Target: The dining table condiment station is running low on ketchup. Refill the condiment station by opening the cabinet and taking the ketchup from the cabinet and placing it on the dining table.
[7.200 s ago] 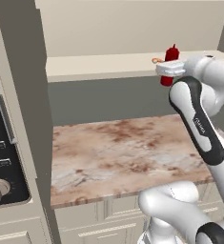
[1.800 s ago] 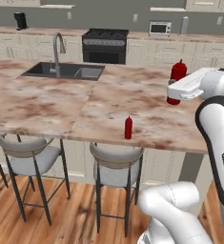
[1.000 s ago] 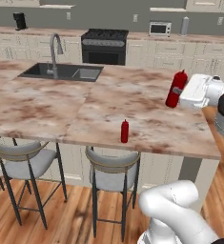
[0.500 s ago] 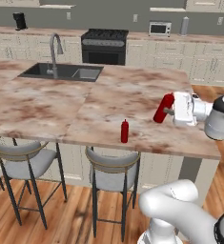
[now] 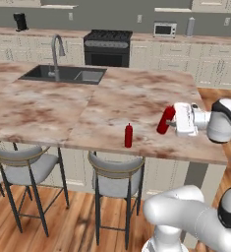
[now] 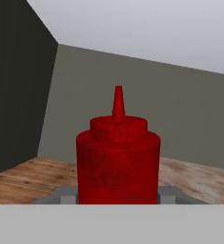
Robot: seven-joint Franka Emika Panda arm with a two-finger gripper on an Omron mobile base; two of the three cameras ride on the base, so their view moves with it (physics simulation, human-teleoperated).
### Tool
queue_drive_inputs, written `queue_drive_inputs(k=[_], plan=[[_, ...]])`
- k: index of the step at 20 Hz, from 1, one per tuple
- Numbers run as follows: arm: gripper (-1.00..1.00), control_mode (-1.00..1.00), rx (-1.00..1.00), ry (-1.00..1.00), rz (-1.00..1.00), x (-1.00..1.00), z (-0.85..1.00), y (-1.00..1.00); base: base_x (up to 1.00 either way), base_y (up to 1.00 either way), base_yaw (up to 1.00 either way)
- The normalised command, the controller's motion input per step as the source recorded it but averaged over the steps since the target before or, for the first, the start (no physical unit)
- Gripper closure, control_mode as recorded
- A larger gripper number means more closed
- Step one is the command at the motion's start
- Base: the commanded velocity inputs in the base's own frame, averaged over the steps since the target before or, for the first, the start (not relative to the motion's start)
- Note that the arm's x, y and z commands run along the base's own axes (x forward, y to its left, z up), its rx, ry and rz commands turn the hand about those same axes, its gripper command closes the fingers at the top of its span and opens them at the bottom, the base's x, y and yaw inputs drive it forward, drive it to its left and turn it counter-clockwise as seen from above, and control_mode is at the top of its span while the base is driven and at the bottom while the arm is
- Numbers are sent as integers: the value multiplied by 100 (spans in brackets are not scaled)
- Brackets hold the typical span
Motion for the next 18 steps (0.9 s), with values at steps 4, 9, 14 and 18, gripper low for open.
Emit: queue_drive_inputs(k=[4, 9, 14, 18], plan=[[100, -100, -7, 0, 2, 35, -52, -5, 0, 0, 0], [100, -100, -7, 0, 4, 37, -59, -5, 0, 0, 0], [100, -100, -4, 0, 2, 45, -48, -4, 0, 0, 0], [100, -100, 0, 0, 0, 45, -30, -10, 0, 0, 0]])
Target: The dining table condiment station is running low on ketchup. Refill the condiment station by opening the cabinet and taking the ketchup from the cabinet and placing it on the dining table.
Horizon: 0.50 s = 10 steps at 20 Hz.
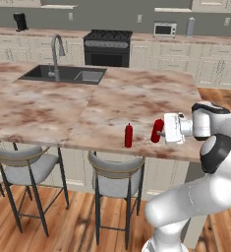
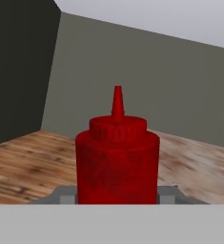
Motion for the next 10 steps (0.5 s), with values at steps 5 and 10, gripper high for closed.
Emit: queue_drive_inputs(k=[5, 10], plan=[[100, -100, 0, 0, 0, 44, -34, -5, 0, 0, 0], [100, -100, 0, 1, 2, 43, -25, 0, 0, 0, 0]])
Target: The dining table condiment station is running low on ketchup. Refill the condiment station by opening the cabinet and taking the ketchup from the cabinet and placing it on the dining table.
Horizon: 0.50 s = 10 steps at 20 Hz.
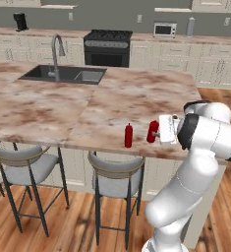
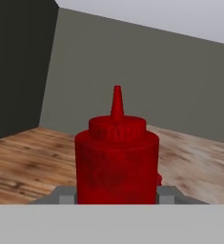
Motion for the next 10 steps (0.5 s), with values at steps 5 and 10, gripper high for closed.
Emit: queue_drive_inputs(k=[5, 10], plan=[[100, -100, 0, 3, 2, 42, -23, 0, 0, 0, 0], [100, -100, 0, 0, 3, 23, -34, 0, 0, 0, 0]])
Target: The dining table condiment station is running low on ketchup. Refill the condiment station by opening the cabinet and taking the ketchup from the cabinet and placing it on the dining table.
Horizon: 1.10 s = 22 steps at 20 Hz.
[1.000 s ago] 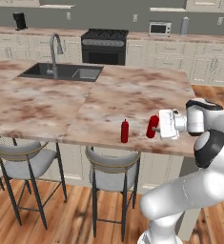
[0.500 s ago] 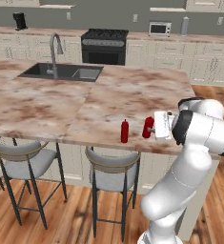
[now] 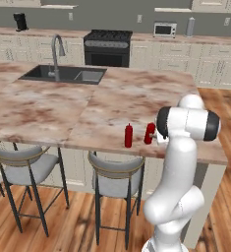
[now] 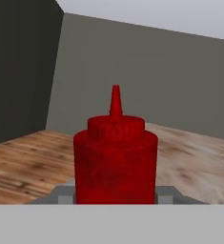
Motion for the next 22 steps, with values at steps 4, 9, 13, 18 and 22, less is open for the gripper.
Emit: queue_drive_inputs(k=[4, 9, 13, 18, 22], plan=[[100, -100, 0, 2, 1, 17, -21, 0, 0, 0, 0], [100, -100, 0, 5, 0, 28, -19, 0, 0, 0, 0], [100, -100, 0, 11, 0, 34, -19, 0, 0, 0, 0], [100, -100, 0, 13, 0, 35, -25, 0, 0, 0, 0], [100, -100, -2, 6, 1, 8, -35, 6, 0, 0, 0]])
